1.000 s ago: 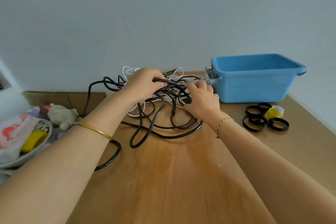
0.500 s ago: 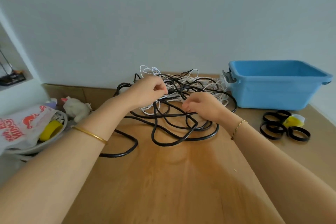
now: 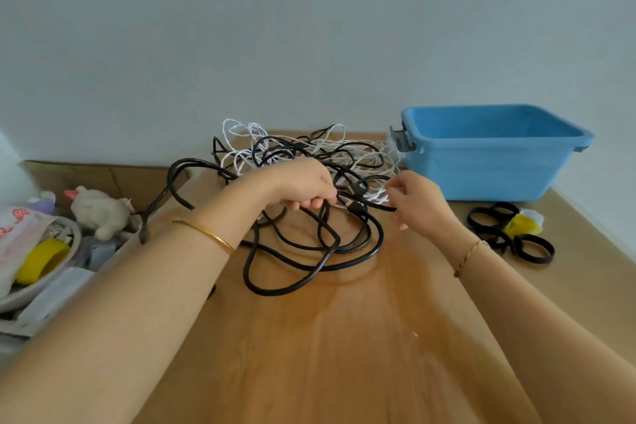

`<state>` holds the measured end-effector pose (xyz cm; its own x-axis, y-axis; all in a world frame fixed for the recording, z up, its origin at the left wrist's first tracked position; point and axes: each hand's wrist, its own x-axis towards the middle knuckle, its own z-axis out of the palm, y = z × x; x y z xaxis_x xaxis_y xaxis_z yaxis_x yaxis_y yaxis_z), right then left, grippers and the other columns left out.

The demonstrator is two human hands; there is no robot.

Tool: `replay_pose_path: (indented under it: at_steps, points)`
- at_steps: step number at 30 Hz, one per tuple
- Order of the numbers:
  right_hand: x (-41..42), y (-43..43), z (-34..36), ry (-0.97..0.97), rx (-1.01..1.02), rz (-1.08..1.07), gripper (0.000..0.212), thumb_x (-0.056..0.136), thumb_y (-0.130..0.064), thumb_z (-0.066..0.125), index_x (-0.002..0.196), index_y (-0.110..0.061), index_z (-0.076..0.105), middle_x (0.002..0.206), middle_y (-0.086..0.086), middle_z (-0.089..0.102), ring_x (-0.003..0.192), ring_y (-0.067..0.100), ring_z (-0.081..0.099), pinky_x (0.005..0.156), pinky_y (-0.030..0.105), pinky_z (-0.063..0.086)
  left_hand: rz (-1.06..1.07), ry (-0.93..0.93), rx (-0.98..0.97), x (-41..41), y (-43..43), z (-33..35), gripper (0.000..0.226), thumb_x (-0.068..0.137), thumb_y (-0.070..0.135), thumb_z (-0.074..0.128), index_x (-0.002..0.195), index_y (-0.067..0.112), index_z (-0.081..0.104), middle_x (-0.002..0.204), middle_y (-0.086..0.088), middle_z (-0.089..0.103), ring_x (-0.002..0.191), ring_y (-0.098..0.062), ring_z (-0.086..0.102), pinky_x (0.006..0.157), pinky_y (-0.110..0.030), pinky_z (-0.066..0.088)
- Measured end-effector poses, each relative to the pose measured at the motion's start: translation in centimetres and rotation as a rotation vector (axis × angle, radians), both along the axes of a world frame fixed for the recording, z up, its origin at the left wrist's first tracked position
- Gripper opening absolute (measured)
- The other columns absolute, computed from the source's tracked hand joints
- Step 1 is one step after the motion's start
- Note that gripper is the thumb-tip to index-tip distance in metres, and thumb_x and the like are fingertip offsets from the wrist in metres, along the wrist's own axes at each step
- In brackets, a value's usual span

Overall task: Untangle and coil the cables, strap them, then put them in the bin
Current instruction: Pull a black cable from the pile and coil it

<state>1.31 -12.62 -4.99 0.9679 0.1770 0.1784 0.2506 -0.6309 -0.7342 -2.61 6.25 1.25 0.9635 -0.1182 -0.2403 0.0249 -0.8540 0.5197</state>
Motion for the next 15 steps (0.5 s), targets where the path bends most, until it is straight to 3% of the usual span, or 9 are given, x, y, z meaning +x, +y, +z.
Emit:
replay_pose_path:
  at_steps: [3,6,8,10,12,15]
  points:
    - [0.4,0.4,0.6,-0.052,0.015,-0.002,0.027,0.094,-0.009,0.042,0.118,-0.015,0.056,0.083,0.000,0.059,0.068,0.016,0.056,0.066,0.036,0.052,0.017,0.015,-0.148,-0.2,0.7,1.7,0.020,0.098,0.015,0.048,0.100,0.011,0.067,0.065,0.003,0.050,0.045,-0.004,0.035,0.040,-0.015,0.029]
    - [0.3,0.7,1.8,-0.078,-0.060,0.106,0.040,0.091,-0.004,0.048,0.127,-0.020,0.054,0.090,-0.003,0.058,0.080,0.015,0.057,0.071,0.030,0.050,-0.027,0.040,-0.272,-0.7,1.2,2.4,0.017,0.097,0.014,0.052,0.100,0.011,0.069,0.068,0.004,0.054,0.049,-0.002,0.040,0.042,-0.013,0.033]
    - [0.0,1.1,2.5,-0.022,-0.125,0.227,0.039,0.090,-0.001,0.050,0.124,-0.019,0.058,0.102,-0.003,0.058,0.086,0.012,0.056,0.072,0.021,0.044,-0.121,0.083,-0.229,-1.3,1.2,2.3,0.017,0.095,0.014,0.056,0.105,0.011,0.069,0.066,0.010,0.059,0.052,-0.001,0.047,0.047,-0.013,0.038]
    - [-0.4,1.6,2.7,0.133,-0.158,0.296,0.037,0.092,0.000,0.046,0.119,-0.018,0.062,0.100,-0.001,0.060,0.075,0.009,0.054,0.064,0.018,0.042,-0.216,0.154,-0.164,-1.9,0.8,1.7,0.020,0.093,0.015,0.058,0.110,0.011,0.069,0.065,0.016,0.062,0.058,0.002,0.053,0.055,-0.015,0.044]
    - [-0.7,2.1,2.2,0.245,-0.142,0.256,0.035,0.094,-0.002,0.040,0.116,-0.017,0.062,0.092,0.003,0.064,0.064,0.011,0.052,0.053,0.021,0.042,-0.254,0.221,-0.157,-2.2,0.5,0.8,0.022,0.093,0.019,0.059,0.112,0.011,0.068,0.077,0.012,0.066,0.067,0.001,0.057,0.062,-0.016,0.048]
    - [-0.3,2.2,1.0,0.090,-0.095,0.091,0.023,0.094,-0.006,0.041,0.105,-0.012,0.060,0.099,0.010,0.066,0.068,0.014,0.055,0.058,0.027,0.048,-0.215,0.376,-0.175,-2.3,0.8,0.1,0.033,0.099,0.031,0.047,0.110,0.007,0.068,0.096,-0.001,0.067,0.080,-0.007,0.060,0.068,-0.020,0.050]
